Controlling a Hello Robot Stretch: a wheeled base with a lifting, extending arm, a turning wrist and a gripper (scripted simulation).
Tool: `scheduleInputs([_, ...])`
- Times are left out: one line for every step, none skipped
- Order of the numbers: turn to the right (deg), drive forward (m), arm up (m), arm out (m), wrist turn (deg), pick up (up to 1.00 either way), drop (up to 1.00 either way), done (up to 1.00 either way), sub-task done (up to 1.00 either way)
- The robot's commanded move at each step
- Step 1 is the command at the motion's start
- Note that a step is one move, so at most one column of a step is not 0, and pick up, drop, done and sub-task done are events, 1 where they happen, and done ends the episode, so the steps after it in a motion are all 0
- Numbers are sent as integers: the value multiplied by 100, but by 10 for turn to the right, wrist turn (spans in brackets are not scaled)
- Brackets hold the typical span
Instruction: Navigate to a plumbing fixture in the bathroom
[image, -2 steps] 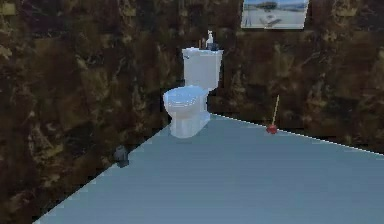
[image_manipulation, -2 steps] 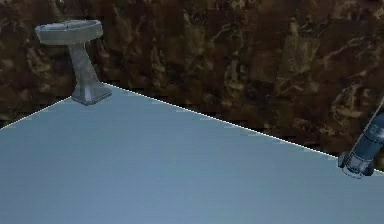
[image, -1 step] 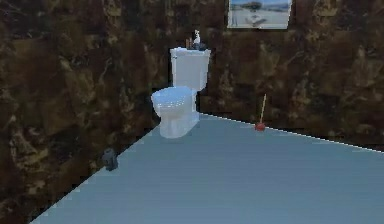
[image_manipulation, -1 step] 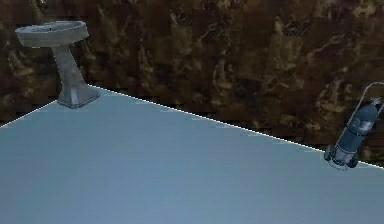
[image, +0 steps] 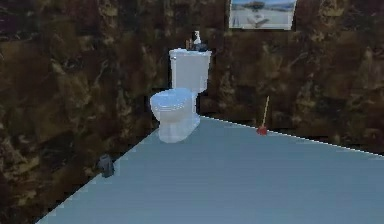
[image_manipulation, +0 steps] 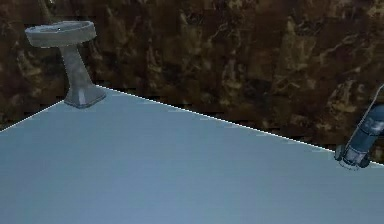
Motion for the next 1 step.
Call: scheduleInputs([-150,0,0,0,0,0,0,0,0])
